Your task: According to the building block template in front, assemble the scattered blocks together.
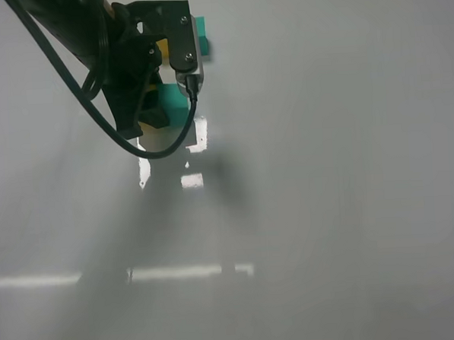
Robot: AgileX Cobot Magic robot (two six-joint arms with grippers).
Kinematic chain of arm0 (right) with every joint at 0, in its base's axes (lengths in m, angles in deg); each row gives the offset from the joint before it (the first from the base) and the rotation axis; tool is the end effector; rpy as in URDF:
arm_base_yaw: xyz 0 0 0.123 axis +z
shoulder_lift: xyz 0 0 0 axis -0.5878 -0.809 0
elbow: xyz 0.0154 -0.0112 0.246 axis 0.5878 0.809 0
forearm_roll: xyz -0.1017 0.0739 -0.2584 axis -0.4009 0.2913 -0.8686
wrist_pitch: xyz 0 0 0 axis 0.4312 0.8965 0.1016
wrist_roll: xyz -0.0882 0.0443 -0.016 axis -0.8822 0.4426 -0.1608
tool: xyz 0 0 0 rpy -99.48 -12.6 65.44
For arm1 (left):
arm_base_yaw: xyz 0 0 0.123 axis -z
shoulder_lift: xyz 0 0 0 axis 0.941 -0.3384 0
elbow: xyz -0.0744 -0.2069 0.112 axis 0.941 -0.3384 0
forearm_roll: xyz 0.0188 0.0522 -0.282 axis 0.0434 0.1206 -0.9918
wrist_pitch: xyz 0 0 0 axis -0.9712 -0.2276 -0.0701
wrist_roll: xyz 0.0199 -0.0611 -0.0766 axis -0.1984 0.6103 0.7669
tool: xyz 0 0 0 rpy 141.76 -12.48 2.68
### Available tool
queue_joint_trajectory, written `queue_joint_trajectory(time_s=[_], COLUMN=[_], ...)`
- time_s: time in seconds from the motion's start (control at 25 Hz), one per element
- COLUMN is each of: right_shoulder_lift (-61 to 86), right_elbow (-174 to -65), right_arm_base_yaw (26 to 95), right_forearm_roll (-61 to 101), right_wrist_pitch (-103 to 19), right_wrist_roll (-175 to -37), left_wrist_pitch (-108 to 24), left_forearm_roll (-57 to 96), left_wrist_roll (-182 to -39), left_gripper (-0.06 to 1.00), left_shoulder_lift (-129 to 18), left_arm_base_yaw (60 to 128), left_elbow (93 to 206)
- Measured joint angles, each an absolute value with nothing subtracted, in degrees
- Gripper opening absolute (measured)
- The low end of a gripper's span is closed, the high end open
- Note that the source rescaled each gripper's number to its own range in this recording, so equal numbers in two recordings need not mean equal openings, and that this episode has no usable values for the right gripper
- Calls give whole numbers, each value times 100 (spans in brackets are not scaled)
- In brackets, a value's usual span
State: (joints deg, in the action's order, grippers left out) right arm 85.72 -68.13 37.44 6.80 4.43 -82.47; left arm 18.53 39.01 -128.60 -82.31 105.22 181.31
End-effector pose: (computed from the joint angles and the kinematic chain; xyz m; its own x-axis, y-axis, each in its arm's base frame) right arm 0.0756 -0.0053 0.2999 -0.3711 -0.0468 -0.9274 0.0286 0.9977 -0.0617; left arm 0.3476 -0.2323 0.3807 0.0709 0.9402 -0.3332 0.7979 0.1470 0.5846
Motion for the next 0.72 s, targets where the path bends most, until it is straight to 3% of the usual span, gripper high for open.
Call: queue_joint_trajectory(time_s=[0.56,0.64,0.72], right_shoulder_lift=[8572,8572,8572], right_elbow=[-6813,-6813,-6813], right_arm_base_yaw=[3744,3744,3744], right_forearm_roll=[680,680,680], right_wrist_pitch=[443,443,443], right_wrist_roll=[-8247,-8247,-8247], left_wrist_pitch=[1726,1726,1739], left_forearm_roll=[3824,3817,3752], left_wrist_roll=[-13017,-13023,-13023], left_gripper=[1,12,41], left_shoulder_lift=[-8431,-8431,-8431], left_arm_base_yaw=[10530,10558,10595], left_elbow=[18126,18126,18126])
